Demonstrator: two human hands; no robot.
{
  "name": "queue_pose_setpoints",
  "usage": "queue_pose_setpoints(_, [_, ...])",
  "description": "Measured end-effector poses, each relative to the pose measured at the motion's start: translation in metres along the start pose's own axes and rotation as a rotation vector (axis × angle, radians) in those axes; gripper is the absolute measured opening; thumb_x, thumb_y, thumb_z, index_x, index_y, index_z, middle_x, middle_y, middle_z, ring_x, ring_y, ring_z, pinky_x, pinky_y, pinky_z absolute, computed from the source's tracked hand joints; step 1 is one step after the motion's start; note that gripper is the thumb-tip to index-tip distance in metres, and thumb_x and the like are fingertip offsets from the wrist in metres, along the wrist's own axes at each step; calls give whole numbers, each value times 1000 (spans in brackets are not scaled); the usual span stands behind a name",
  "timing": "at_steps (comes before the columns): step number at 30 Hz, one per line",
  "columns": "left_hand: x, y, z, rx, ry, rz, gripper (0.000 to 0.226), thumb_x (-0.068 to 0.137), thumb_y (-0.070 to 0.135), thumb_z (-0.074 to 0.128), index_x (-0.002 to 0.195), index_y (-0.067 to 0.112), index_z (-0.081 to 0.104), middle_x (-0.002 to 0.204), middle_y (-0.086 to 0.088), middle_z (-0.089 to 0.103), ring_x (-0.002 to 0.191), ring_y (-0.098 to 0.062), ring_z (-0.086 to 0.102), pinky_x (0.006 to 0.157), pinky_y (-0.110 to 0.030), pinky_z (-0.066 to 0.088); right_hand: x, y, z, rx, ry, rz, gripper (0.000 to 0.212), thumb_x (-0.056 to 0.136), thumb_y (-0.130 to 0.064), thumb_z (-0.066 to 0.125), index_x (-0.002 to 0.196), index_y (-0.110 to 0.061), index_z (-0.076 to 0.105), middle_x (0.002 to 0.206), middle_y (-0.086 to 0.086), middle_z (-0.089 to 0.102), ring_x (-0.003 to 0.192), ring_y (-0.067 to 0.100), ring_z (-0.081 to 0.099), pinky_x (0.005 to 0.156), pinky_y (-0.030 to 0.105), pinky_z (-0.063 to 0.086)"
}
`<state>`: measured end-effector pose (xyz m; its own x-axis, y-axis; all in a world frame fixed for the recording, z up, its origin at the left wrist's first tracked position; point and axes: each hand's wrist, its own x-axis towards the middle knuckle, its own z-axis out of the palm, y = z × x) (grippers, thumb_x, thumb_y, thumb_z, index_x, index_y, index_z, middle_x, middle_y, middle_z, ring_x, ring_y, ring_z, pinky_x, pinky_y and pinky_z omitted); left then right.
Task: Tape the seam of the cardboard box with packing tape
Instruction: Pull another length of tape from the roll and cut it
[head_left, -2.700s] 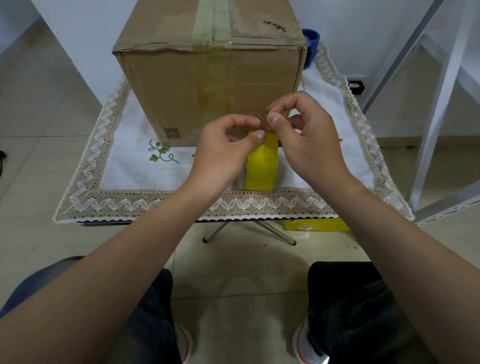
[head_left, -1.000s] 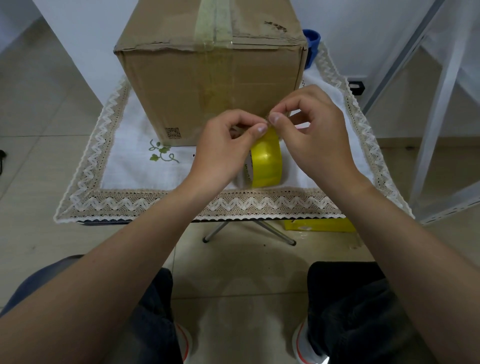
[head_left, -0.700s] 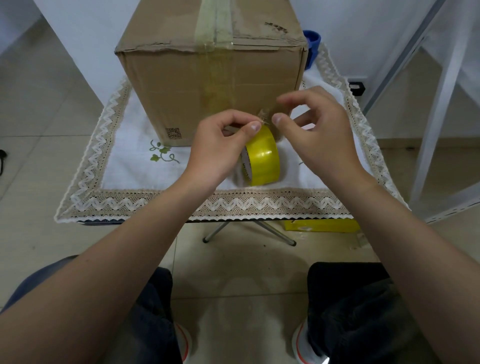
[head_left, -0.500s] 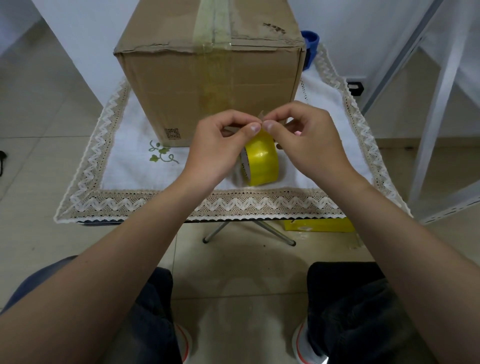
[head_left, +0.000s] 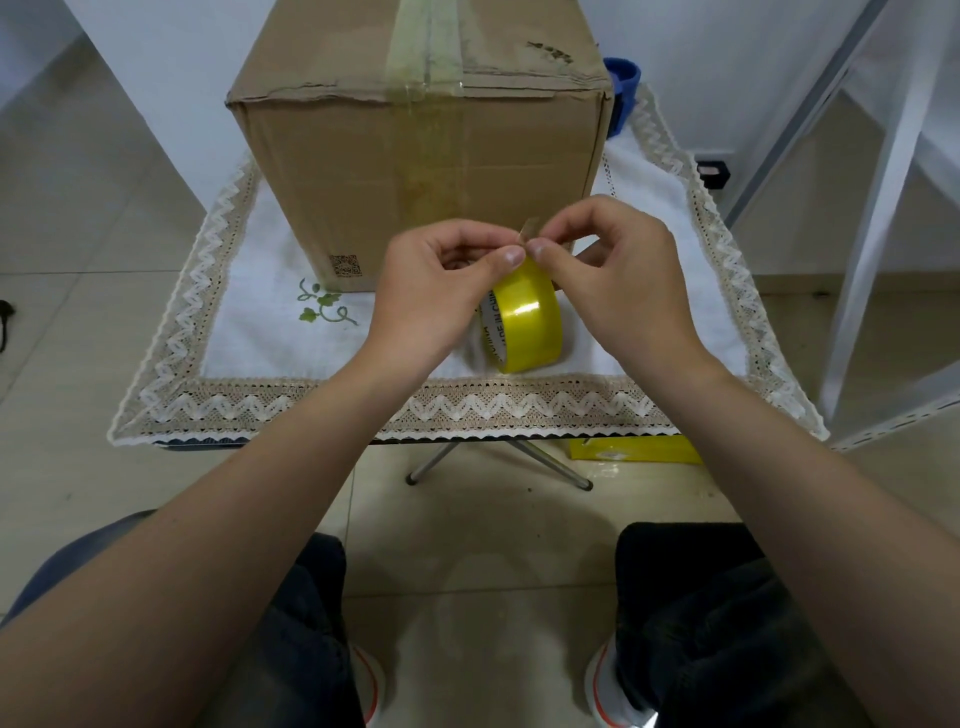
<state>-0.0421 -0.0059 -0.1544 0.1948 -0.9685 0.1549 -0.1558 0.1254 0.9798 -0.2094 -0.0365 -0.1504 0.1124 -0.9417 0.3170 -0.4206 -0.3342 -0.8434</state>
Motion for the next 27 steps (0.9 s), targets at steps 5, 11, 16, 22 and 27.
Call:
queue_pose_setpoints(5, [1, -1, 0, -16, 4, -3, 12, 88, 9, 79, 96, 18, 79, 96, -2, 80, 98, -22, 75, 92, -34, 62, 0, 4, 1, -83, -45, -120, 9, 90, -18, 75, 97, -20, 81, 96, -7, 73, 75, -7, 60, 69, 8, 42])
queue_pose_setpoints(11, [1, -3, 0, 8, -16, 38, 15, 92, 8, 75, 97, 21, 79, 94, 4, 79, 92, -7, 73, 86, -23, 59, 1, 6, 2, -101, -74, -148, 17, 90, -22, 78, 106, -17, 82, 100, -3, 73, 85, 2, 65, 74, 14, 49])
queue_pose_setpoints(16, [1, -3, -2, 5, -34, 36, 15, 89, 10, 78, 94, 24, 80, 92, 6, 79, 92, -5, 73, 82, -20, 57, 2, 8, 3, -77, -93, -148, 13, 92, -19, 77, 104, -18, 82, 99, -2, 72, 85, 4, 65, 74, 12, 48])
queue_pose_setpoints(22, [3, -1, -3, -17, 17, 4, 18, 87, 12, 82, 101, 17, 72, 85, 7, 72, 80, -1, 69, 65, -15, 52, 1, 7, 6, -60, -96, -168, 9, 93, -15, 75, 98, -17, 82, 98, -1, 70, 84, 5, 64, 73, 13, 48])
queue_pose_setpoints(27, [2, -1, -3, 74, -41, 40, 12, 89, 20, 80, 99, 26, 78, 92, 11, 76, 89, -6, 71, 75, -23, 59, 0, 6, 6, -60, -91, -163, 8, 94, -14, 73, 94, -14, 81, 98, 2, 70, 85, 11, 64, 72, 13, 48])
